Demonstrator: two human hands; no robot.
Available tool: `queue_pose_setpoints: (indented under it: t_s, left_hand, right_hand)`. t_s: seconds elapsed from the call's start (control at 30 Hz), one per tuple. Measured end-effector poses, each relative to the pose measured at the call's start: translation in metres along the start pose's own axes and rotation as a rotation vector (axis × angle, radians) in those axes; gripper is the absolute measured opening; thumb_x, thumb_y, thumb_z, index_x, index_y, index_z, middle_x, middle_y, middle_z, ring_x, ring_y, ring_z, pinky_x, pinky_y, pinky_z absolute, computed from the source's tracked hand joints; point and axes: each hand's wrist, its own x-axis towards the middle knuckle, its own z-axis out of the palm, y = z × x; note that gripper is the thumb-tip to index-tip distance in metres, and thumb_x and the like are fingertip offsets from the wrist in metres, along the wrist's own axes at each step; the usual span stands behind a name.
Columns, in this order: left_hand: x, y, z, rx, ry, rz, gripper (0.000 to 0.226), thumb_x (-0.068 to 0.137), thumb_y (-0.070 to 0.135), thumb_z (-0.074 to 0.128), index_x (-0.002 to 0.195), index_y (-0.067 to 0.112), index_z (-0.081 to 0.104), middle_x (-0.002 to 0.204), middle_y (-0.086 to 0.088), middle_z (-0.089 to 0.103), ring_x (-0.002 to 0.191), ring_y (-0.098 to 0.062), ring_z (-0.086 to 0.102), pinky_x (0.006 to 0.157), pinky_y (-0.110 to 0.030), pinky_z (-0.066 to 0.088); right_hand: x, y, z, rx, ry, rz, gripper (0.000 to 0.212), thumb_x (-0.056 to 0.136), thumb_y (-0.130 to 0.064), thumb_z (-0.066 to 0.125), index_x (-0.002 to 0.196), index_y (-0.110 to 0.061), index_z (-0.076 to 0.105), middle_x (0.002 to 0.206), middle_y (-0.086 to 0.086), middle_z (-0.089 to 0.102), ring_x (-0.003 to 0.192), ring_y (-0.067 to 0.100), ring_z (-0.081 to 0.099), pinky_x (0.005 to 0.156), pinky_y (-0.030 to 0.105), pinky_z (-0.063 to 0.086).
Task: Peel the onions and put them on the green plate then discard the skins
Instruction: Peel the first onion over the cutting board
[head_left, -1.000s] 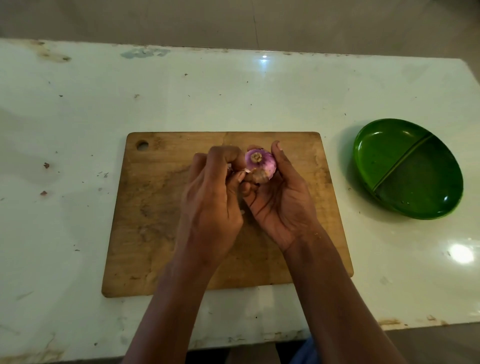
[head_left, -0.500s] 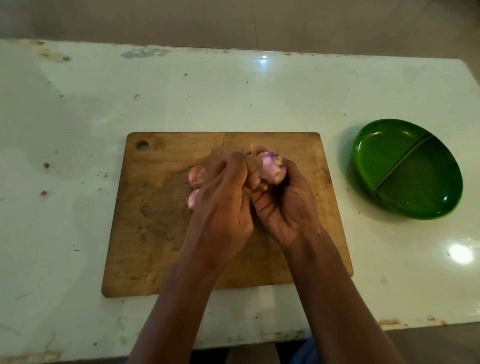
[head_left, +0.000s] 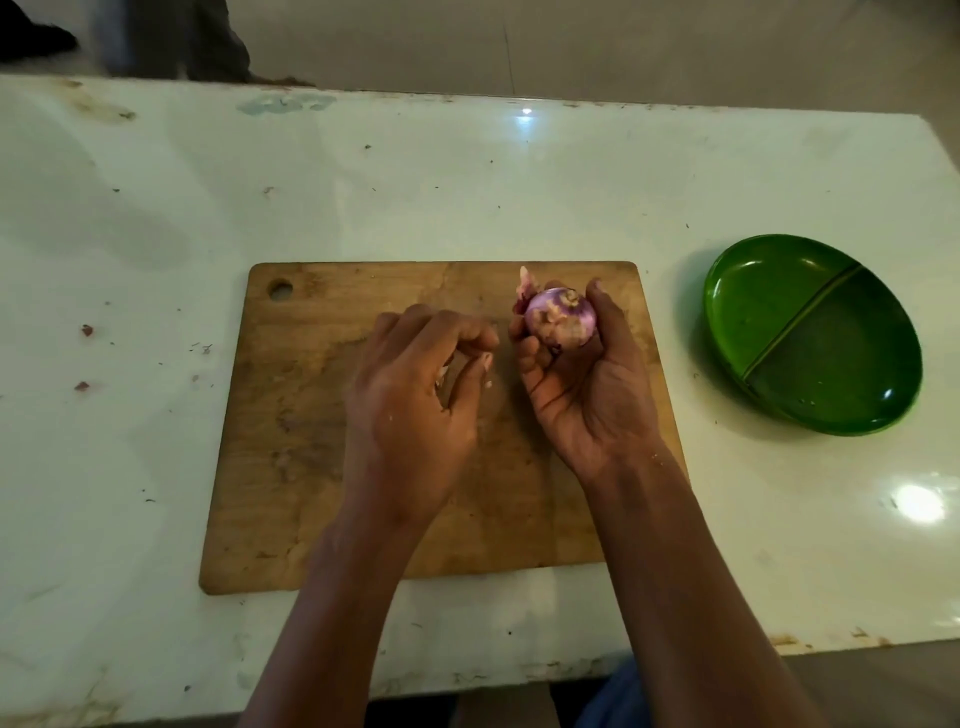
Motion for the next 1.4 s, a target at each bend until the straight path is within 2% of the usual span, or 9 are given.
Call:
queue_pose_setpoints:
  t_s: [0.13, 0.27, 0.5, 0.63, 0.77, 1.03, 1.17, 1.27, 1.4]
  left_hand:
    - [0.003, 0.002, 0.000, -0.074, 0.002, 0.003, 0.024, 0.081, 0.019, 0.069, 0.103, 0.011, 0.064, 0.103, 0.017, 0.052, 0.091, -0.018, 0.060, 0.073, -0.032, 0.053]
    - [0.004, 0.006, 0.000, -0.101, -0.019, 0.010, 0.034, 0.082, 0.019, 0.066, 0.115, 0.011, 0.061, 0.111, 0.017, 0.052, 0.101, -0.017, 0.060, 0.082, -0.025, 0.051]
    - [0.003, 0.003, -0.004, -0.228, -0.006, -0.060, 0.027, 0.082, 0.006, 0.068, 0.107, 0.014, 0.062, 0.096, 0.001, 0.066, 0.088, -0.015, 0.066, 0.074, -0.035, 0.056]
    - [0.002, 0.003, -0.003, -0.245, 0.000, -0.103, 0.022, 0.085, 0.006, 0.064, 0.099, 0.018, 0.055, 0.091, 0.004, 0.062, 0.084, -0.011, 0.064, 0.070, -0.029, 0.055]
    - [0.001, 0.002, 0.001, -0.249, -0.007, -0.140, 0.028, 0.084, 0.002, 0.060, 0.084, 0.023, 0.041, 0.078, -0.003, 0.055, 0.075, -0.021, 0.059, 0.063, -0.039, 0.050]
    - [0.002, 0.012, 0.002, -0.448, -0.074, -0.261, 0.031, 0.085, 0.008, 0.057, 0.074, 0.021, 0.031, 0.077, -0.022, 0.055, 0.075, -0.034, 0.059, 0.066, -0.038, 0.051]
    - [0.005, 0.015, 0.001, -0.640, -0.068, -0.374, 0.029, 0.085, 0.003, 0.057, 0.074, 0.017, 0.034, 0.073, -0.009, 0.057, 0.074, -0.023, 0.064, 0.069, -0.033, 0.054]
    - [0.009, 0.010, -0.007, -0.778, -0.015, -0.459, 0.030, 0.089, -0.006, 0.052, 0.077, 0.017, 0.037, 0.079, -0.004, 0.061, 0.075, -0.013, 0.064, 0.069, -0.022, 0.052]
    - [0.013, 0.000, -0.021, -0.658, 0.156, -0.490, 0.030, 0.083, -0.010, 0.061, 0.082, 0.014, 0.043, 0.081, -0.001, 0.062, 0.076, -0.005, 0.064, 0.071, -0.019, 0.052]
  right_hand:
    - [-0.001, 0.004, -0.001, -0.082, -0.099, 0.008, 0.041, 0.087, -0.033, 0.058, 0.113, -0.002, 0.056, 0.101, 0.017, 0.068, 0.079, 0.021, 0.067, 0.057, 0.026, 0.056]
    - [-0.001, 0.007, 0.000, -0.167, -0.161, 0.023, 0.033, 0.085, -0.031, 0.060, 0.102, -0.003, 0.061, 0.095, 0.015, 0.067, 0.079, 0.020, 0.067, 0.063, 0.025, 0.057]
    - [-0.001, 0.010, -0.001, -0.238, -0.145, 0.019, 0.038, 0.083, -0.034, 0.062, 0.103, -0.002, 0.061, 0.096, 0.018, 0.066, 0.080, 0.022, 0.065, 0.068, 0.027, 0.059]
    - [-0.004, 0.011, 0.003, -0.203, -0.108, 0.020, 0.030, 0.093, -0.032, 0.054, 0.093, -0.004, 0.065, 0.095, 0.017, 0.070, 0.080, 0.022, 0.068, 0.061, 0.025, 0.058]
    - [-0.004, 0.012, 0.005, -0.179, -0.070, 0.025, 0.031, 0.099, -0.029, 0.048, 0.094, -0.003, 0.064, 0.090, 0.015, 0.073, 0.075, 0.019, 0.070, 0.065, 0.025, 0.057]
    - [-0.002, 0.012, 0.005, -0.056, 0.059, 0.036, 0.032, 0.099, -0.024, 0.044, 0.098, 0.004, 0.061, 0.074, 0.013, 0.068, 0.049, 0.013, 0.061, 0.043, 0.019, 0.049]
    - [-0.003, 0.010, 0.004, 0.013, 0.005, 0.096, 0.038, 0.100, -0.025, 0.039, 0.092, 0.004, 0.062, 0.068, 0.011, 0.067, 0.041, 0.011, 0.056, 0.039, 0.017, 0.047]
    - [-0.005, 0.003, 0.000, 0.039, 0.048, 0.068, 0.026, 0.083, -0.023, 0.048, 0.078, -0.001, 0.062, 0.062, 0.008, 0.058, 0.040, 0.010, 0.047, 0.032, 0.016, 0.035]
    - [-0.006, -0.003, -0.004, 0.015, 0.080, 0.016, 0.031, 0.075, -0.030, 0.053, 0.063, -0.005, 0.066, 0.064, 0.007, 0.055, 0.042, 0.010, 0.042, 0.033, 0.014, 0.025]
